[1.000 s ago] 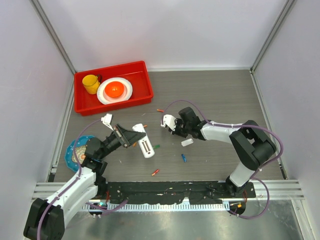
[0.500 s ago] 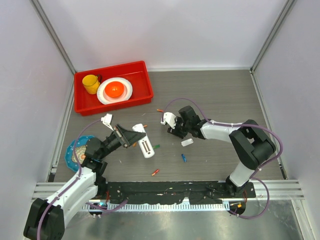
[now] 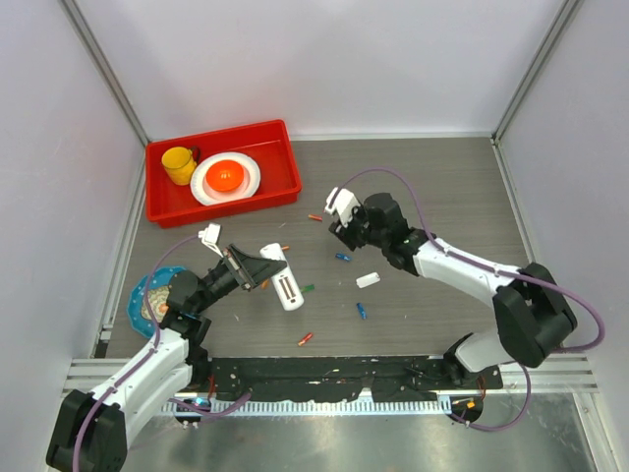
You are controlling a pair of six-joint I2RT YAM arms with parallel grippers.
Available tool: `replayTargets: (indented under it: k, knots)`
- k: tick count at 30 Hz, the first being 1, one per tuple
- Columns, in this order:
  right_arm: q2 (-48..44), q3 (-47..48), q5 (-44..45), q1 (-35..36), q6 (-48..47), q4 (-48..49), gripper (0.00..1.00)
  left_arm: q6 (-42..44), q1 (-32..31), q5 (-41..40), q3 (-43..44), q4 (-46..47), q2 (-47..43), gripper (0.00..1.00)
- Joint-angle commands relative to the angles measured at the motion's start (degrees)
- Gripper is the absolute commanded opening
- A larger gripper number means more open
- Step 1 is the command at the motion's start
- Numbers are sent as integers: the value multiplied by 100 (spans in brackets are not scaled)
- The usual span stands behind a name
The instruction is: Load the batteries into the remote control
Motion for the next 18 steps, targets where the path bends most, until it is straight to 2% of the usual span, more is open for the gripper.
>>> replayTargets:
  k: [1, 2, 3, 5, 6, 8, 9, 11, 12, 14, 15, 16, 17, 18]
  knots:
    - [-455, 227, 1034, 40, 2452, 1124, 61, 47, -25, -113, 1, 165, -87, 0]
    - [-447, 244, 1193, 40, 3019, 1213, 94, 47, -25, -130, 1, 148, -87, 0]
    - [-334, 340, 1525, 32, 3556, 900, 95, 65, -34, -131, 1, 130, -87, 0]
    - [-44, 998, 1136, -73, 4620, 320, 94, 74, -25, -183, 9, 77, -105, 0]
    - [71, 1218, 855, -65, 4755, -196, 95, 74, -34, -201, 10, 60, -122, 0]
    - [309, 1554, 817, -65, 5001, -316, 95, 65, -25, -227, 10, -2, -140, 0]
    - [309, 1528, 1104, -83, 5638, -246, 94, 74, -25, -245, 1, -28, -183, 0]
    - [143, 1405, 1465, -126, 6247, -219, 94, 65, -34, -288, -17, -107, -245, 0]
    - [55, 1274, 1441, -292, 6538, 103, 94, 74, -34, -298, -26, -134, -332, 0]
    - [-51, 651, 260, -635, 6812, 805, 95, 82, -25, -324, -52, -274, -421, 0]
    - [-60, 379, 80, -767, 7161, 1575, 95, 82, -25, -368, -61, -318, -508, 0]
    - [-34, 420, 348, -821, 7173, 1400, 95, 100, -25, -394, -78, -397, -526, 0]
    - [271, 742, 612, -769, 7025, 807, 95, 100, -25, -412, -78, -424, -535, 0]
    - [448, 1137, 1067, -655, 6859, -600, 95, 91, -34, -429, -87, -433, -535, 0]
